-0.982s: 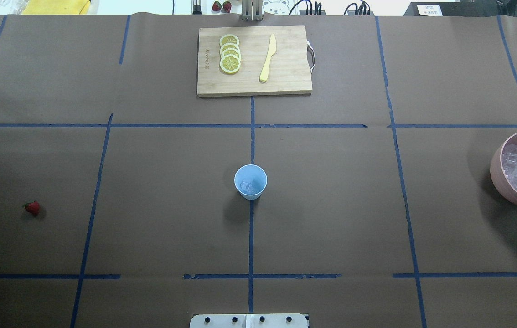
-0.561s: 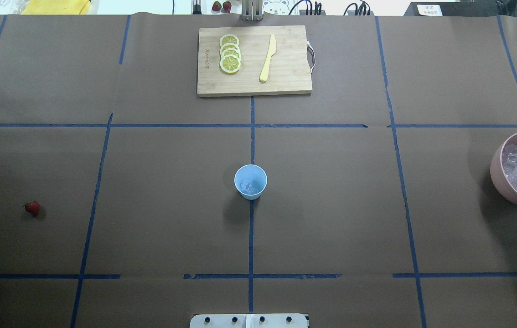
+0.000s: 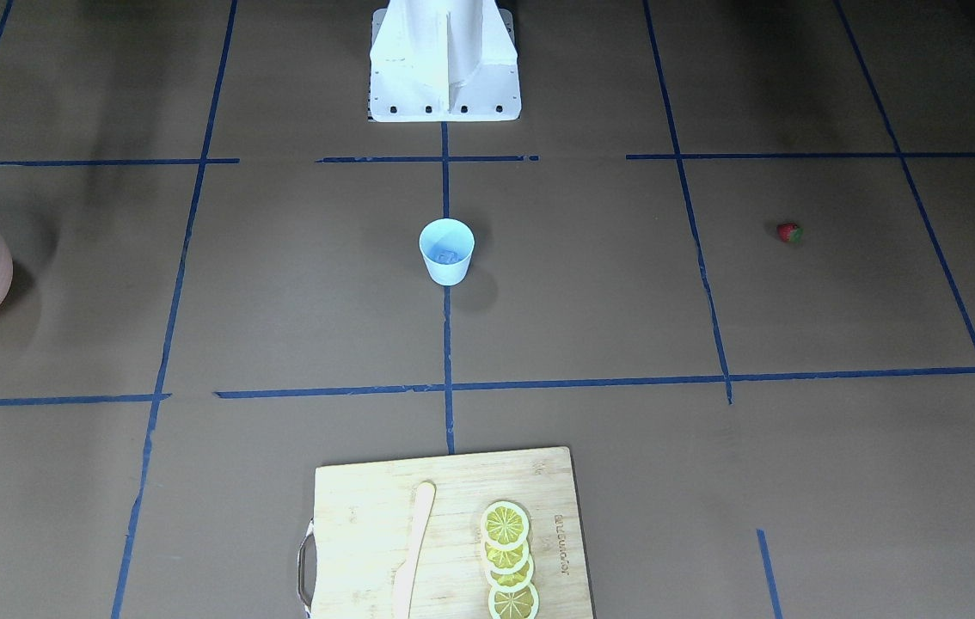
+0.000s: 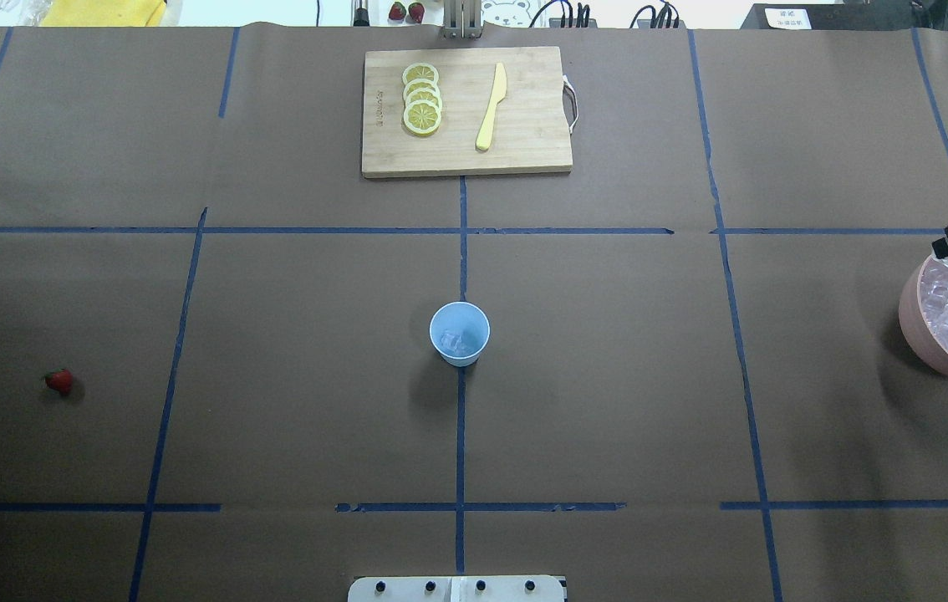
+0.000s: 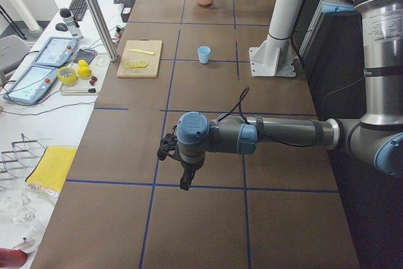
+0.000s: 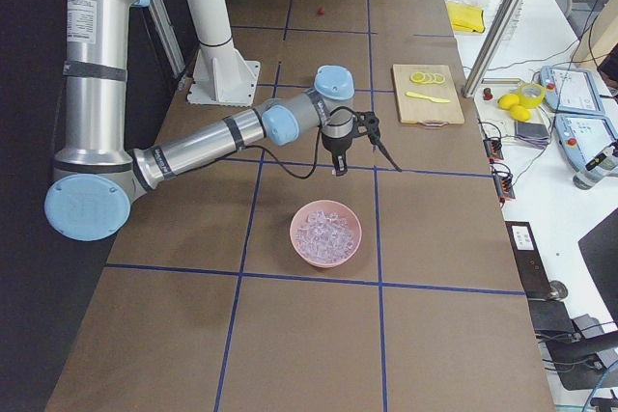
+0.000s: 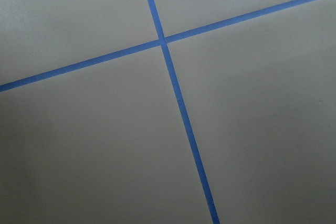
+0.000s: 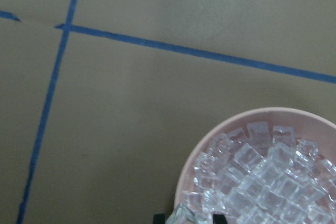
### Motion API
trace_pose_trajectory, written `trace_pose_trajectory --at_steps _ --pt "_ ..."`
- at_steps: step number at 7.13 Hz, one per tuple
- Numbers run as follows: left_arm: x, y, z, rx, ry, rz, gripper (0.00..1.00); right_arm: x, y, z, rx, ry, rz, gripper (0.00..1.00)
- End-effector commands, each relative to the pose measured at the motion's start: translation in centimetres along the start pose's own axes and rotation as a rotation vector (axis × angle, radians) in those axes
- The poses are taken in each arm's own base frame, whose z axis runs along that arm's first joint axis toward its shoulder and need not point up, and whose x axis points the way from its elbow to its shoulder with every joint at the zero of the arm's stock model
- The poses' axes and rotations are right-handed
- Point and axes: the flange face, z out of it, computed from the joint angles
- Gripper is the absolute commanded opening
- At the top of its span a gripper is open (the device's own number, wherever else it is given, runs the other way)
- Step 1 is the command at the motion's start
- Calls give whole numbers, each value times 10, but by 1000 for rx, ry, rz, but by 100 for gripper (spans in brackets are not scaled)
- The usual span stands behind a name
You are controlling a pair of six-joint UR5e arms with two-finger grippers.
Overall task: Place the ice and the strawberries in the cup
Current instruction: 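Grasp a third ice cube from the pink bowl with the right gripper, then carry the ice cube with the right gripper over the cup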
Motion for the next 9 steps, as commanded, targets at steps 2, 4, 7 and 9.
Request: trace_pose_trajectory --at_steps 2,4,7,9 --pt "0 -1 0 2 0 2 100 -158 -67 -22 -61 5 28 2" --pt "1 -2 -1 3 -1 3 100 -275 -72 -8 -55 34 90 2" --pt "1 -2 -1 3 -1 3 100 -460 -56 39 -25 58 196 2" --pt "0 -1 0 1 0 1 100 -517 -49 44 -5 62 233 3"
